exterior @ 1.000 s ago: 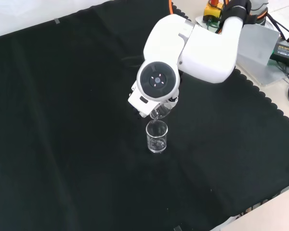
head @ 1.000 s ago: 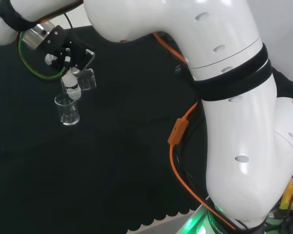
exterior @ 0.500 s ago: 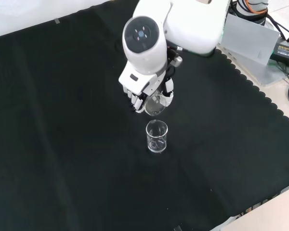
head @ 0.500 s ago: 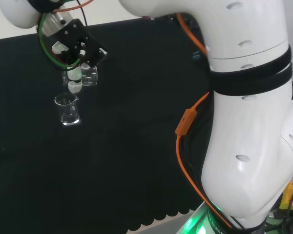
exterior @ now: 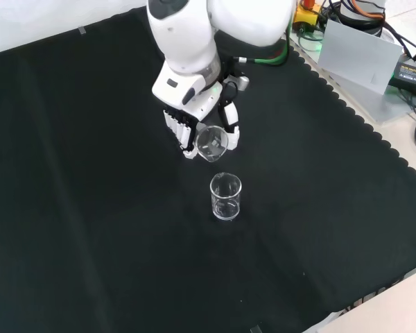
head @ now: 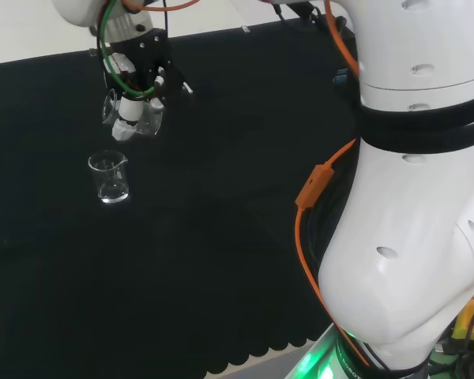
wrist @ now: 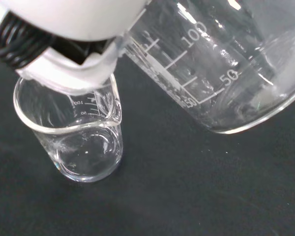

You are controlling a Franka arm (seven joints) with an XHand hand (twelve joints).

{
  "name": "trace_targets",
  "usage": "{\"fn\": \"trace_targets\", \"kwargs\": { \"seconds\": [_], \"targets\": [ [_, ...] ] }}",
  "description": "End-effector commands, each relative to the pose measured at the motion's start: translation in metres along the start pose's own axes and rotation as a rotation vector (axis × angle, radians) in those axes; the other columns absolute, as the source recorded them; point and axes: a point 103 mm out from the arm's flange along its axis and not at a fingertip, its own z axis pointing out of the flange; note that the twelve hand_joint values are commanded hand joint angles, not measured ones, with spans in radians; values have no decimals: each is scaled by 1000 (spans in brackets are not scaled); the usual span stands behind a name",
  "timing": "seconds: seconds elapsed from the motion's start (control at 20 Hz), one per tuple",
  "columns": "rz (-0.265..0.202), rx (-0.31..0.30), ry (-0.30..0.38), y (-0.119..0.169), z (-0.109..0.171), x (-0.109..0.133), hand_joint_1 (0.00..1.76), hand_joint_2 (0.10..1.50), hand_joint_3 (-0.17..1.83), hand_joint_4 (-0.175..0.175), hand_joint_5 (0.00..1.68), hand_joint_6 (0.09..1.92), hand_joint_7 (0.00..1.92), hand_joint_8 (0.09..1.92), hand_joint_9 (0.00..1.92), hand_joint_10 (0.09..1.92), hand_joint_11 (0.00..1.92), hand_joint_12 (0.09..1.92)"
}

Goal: Pour the water from the handheld beaker into the one on the table.

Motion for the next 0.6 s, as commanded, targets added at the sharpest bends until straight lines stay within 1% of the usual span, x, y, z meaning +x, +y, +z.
{"fn": "trace_targets", "kwargs": {
  "seconds": [0.05,0.15,0.35,0.5,0.6],
  "targets": [
    [-53,-93,127,1,11,-25,1152,578,906,-2,1168,982,1524,901,1478,825,1276,782],
    [-75,-131,175,1,18,-31,1151,579,906,-2,1167,984,1522,902,1473,825,1274,782],
    [-93,-172,246,4,31,-37,1151,581,905,-4,1165,987,1520,902,1467,825,1270,782],
    [-97,-200,306,6,40,-43,1151,582,904,-6,1164,989,1517,902,1463,824,1267,782],
    [-89,-217,347,7,47,-48,1151,583,903,-7,1162,991,1514,902,1460,824,1265,782]
  ]
}}
